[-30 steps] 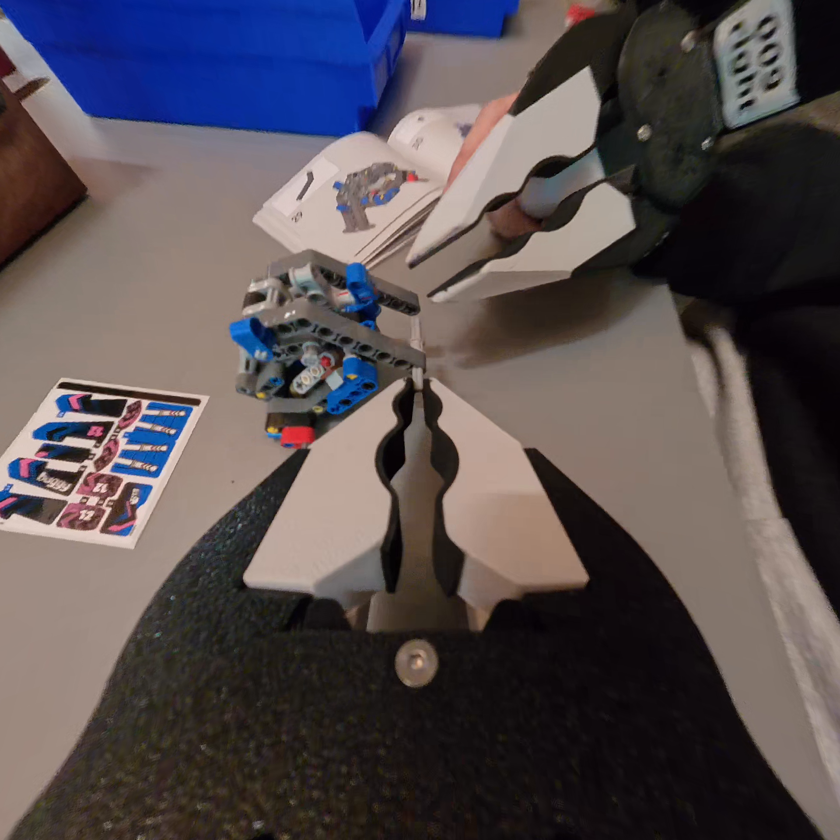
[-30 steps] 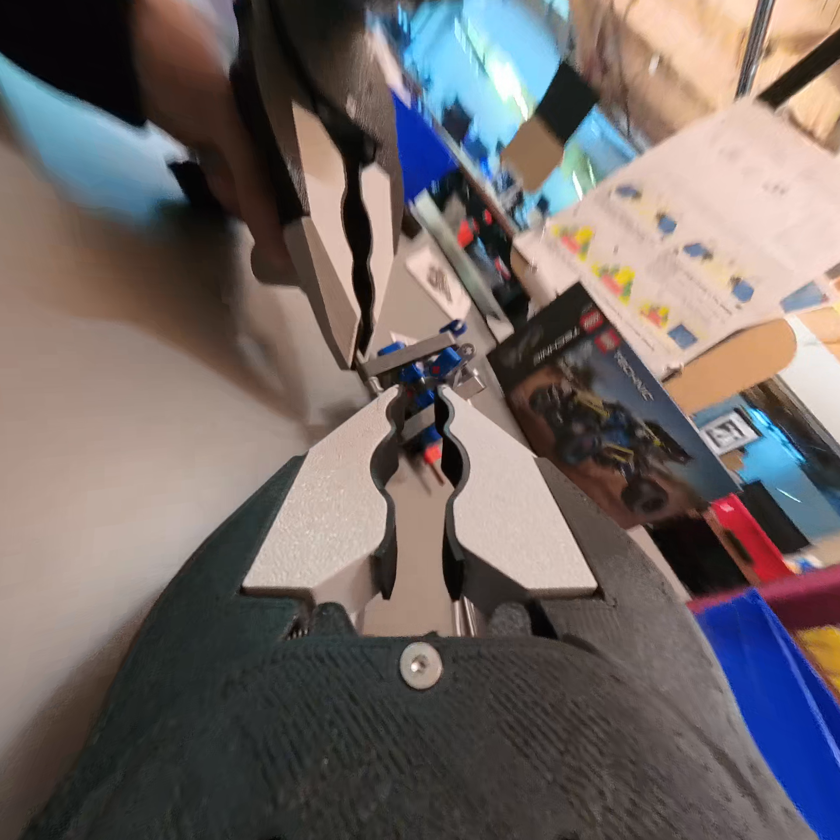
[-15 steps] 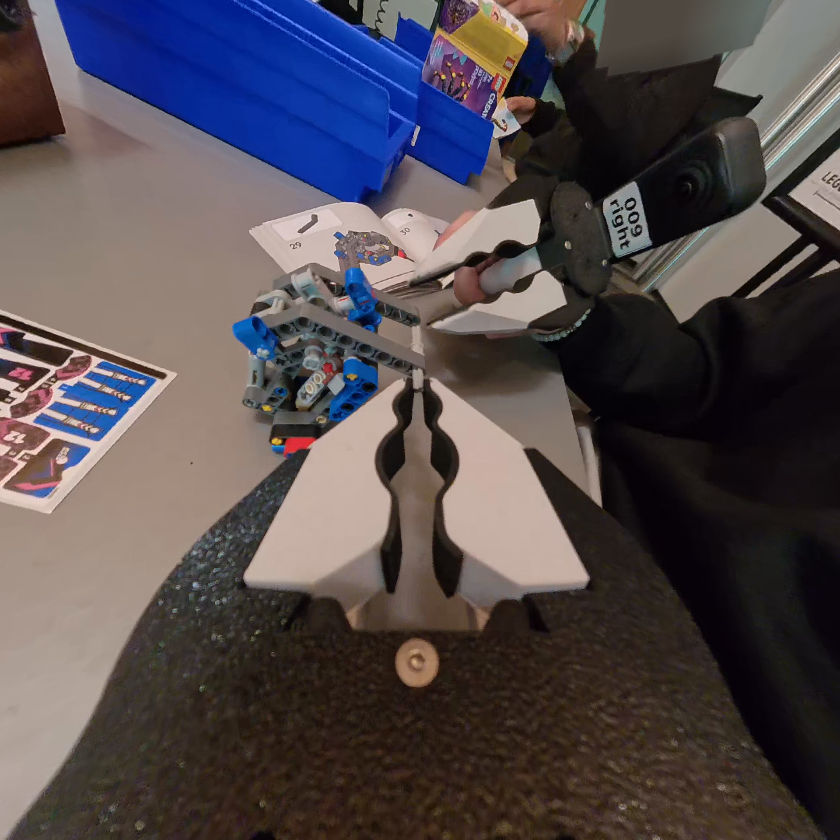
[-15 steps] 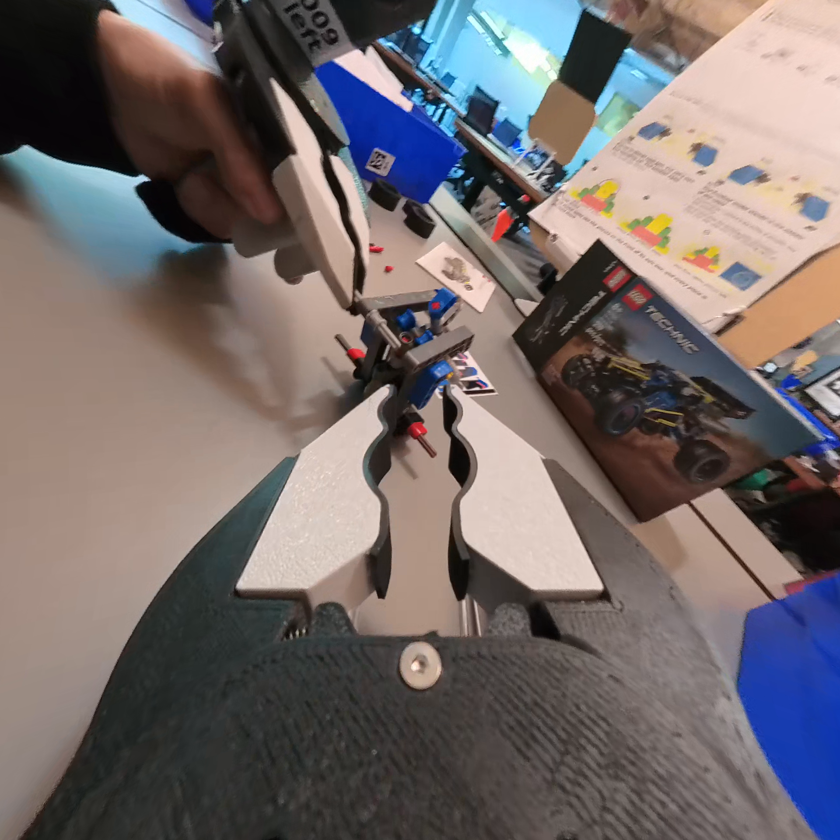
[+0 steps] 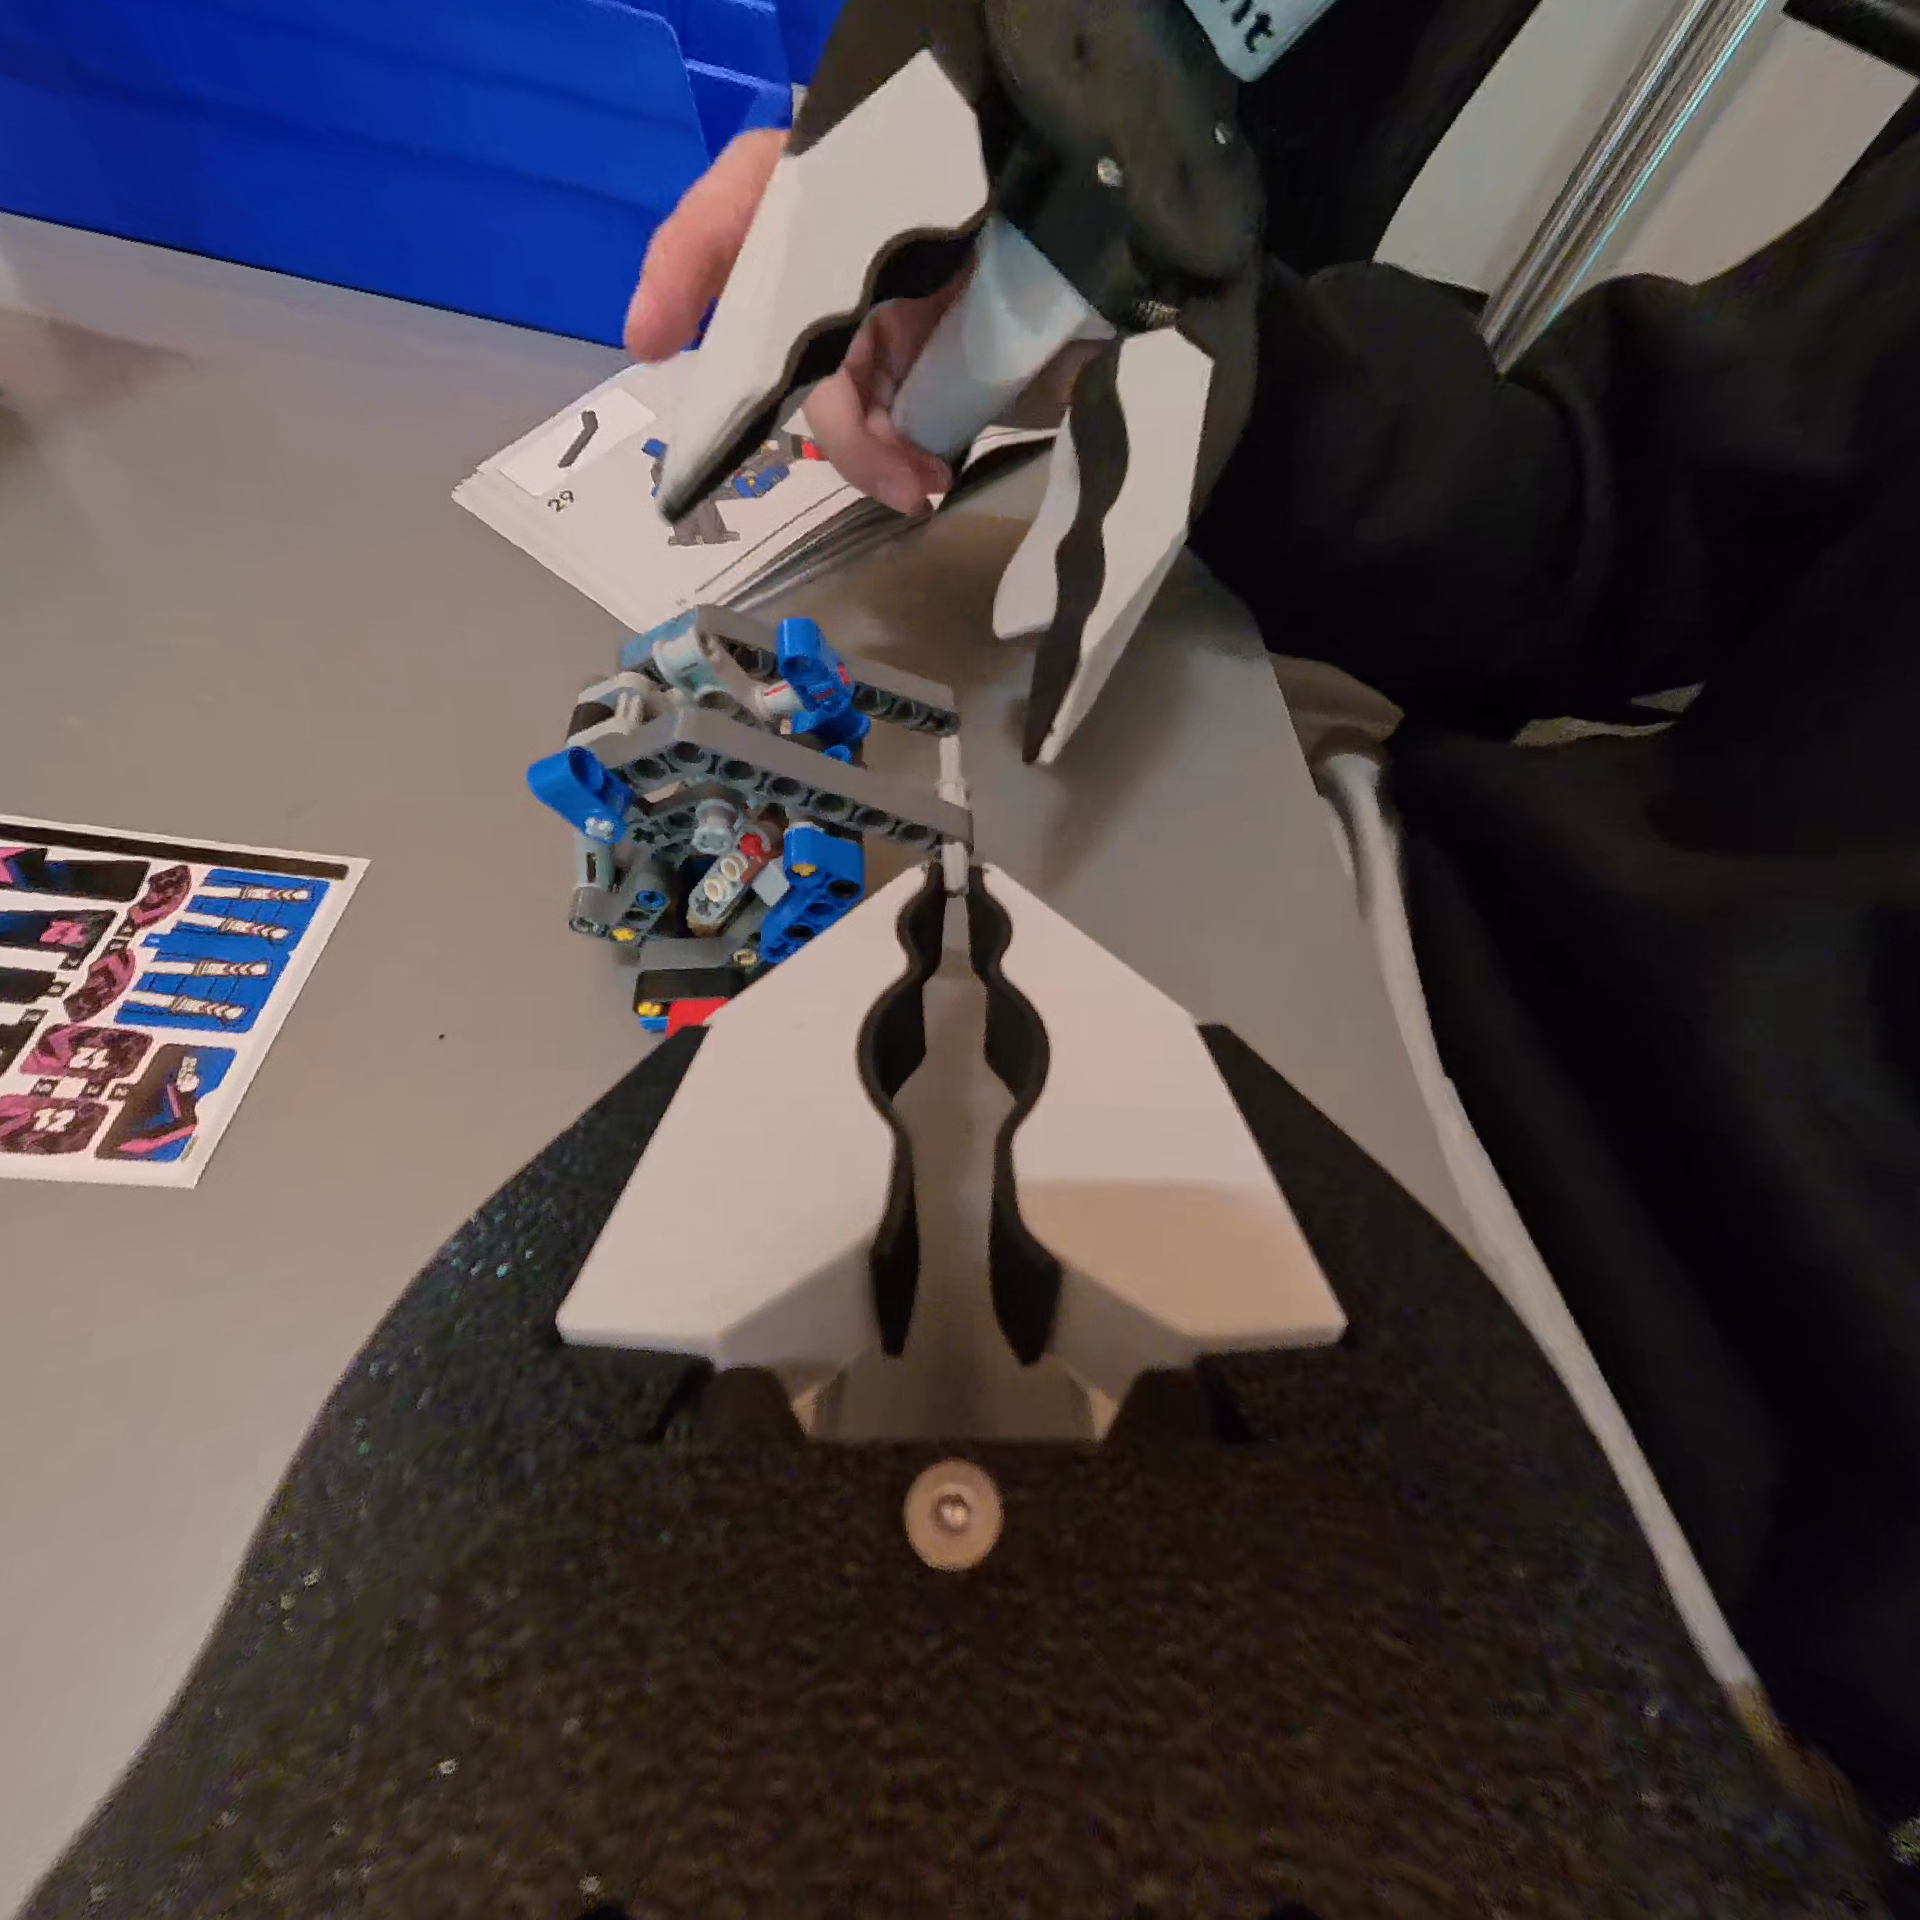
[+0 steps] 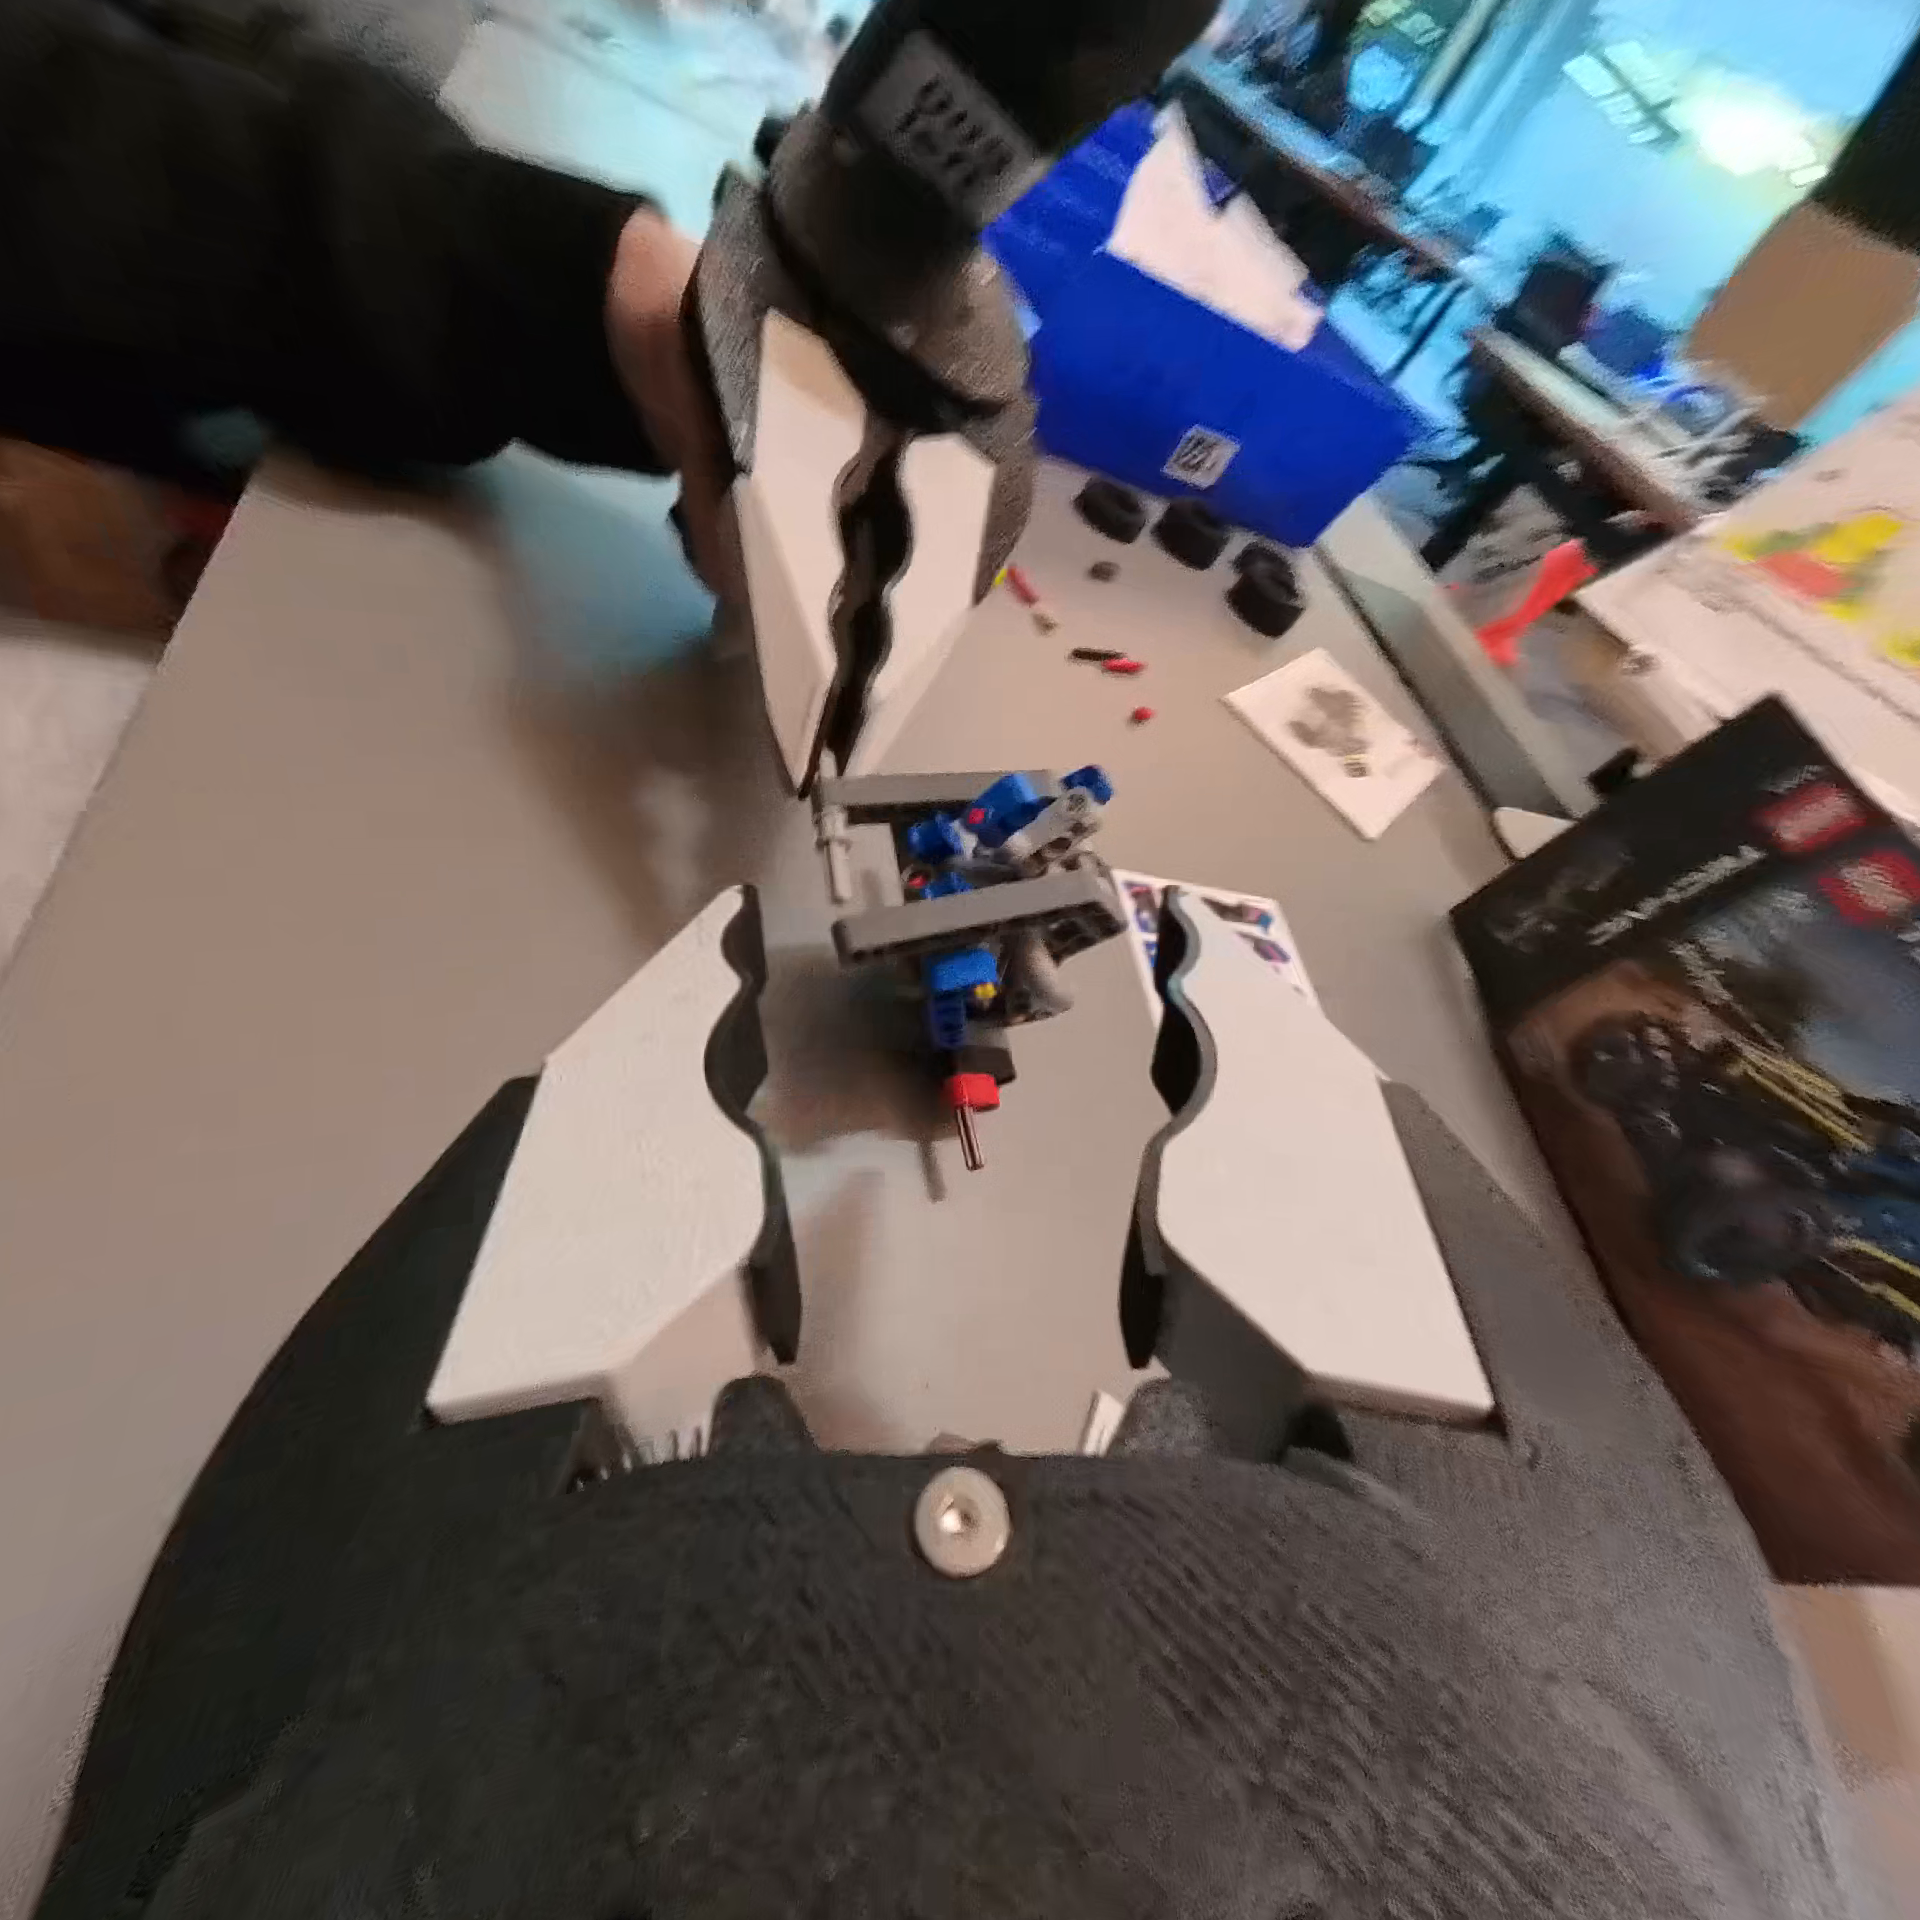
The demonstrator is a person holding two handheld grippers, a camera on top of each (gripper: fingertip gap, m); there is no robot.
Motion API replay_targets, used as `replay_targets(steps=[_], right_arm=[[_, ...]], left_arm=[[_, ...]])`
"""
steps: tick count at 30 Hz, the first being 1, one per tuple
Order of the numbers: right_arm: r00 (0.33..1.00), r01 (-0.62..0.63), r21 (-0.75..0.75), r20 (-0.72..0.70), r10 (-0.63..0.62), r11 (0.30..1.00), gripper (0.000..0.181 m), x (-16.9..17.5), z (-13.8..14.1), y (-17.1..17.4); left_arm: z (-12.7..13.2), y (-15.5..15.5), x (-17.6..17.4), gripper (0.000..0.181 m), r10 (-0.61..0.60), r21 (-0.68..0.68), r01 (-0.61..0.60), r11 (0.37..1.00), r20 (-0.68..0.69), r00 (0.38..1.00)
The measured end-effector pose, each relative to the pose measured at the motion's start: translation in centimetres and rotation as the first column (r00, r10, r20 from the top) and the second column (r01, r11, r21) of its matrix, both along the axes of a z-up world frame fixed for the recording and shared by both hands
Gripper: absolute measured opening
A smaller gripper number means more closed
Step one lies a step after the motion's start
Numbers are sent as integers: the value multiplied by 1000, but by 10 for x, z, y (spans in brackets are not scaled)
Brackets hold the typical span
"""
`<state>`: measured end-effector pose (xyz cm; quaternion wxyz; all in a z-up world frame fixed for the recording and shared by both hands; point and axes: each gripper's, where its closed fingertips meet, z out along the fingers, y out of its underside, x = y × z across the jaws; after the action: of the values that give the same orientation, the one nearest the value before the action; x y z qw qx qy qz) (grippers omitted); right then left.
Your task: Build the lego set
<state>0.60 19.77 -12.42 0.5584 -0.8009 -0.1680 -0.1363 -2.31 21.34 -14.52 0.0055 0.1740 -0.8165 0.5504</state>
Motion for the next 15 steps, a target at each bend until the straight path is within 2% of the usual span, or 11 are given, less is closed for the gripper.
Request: replay_targets(steps=[2,3,7,11,15], right_arm=[[997,-56,-111,49,61,992,78,-2,-17,-2],[993,-36,-134,109,51,990,77,4,-21,-1],[943,31,-67,332,-7,997,80,23,-23,16],[934,9,-65,358,15,998,65,19,-36,26],[905,46,-40,424,-25,998,52,26,-33,29]], left_arm=[[1,1,-1,1,-3,-13,2,1000,-7,1000],[0,2,-2,1,-8,-14,8,1000,-13,1000],[-6,5,-4,1,-26,25,26,999,-5,1000],[-8,6,-6,1,-23,75,20,997,40,999],[-12,11,-1,5,7,241,-45,969,158,987]])
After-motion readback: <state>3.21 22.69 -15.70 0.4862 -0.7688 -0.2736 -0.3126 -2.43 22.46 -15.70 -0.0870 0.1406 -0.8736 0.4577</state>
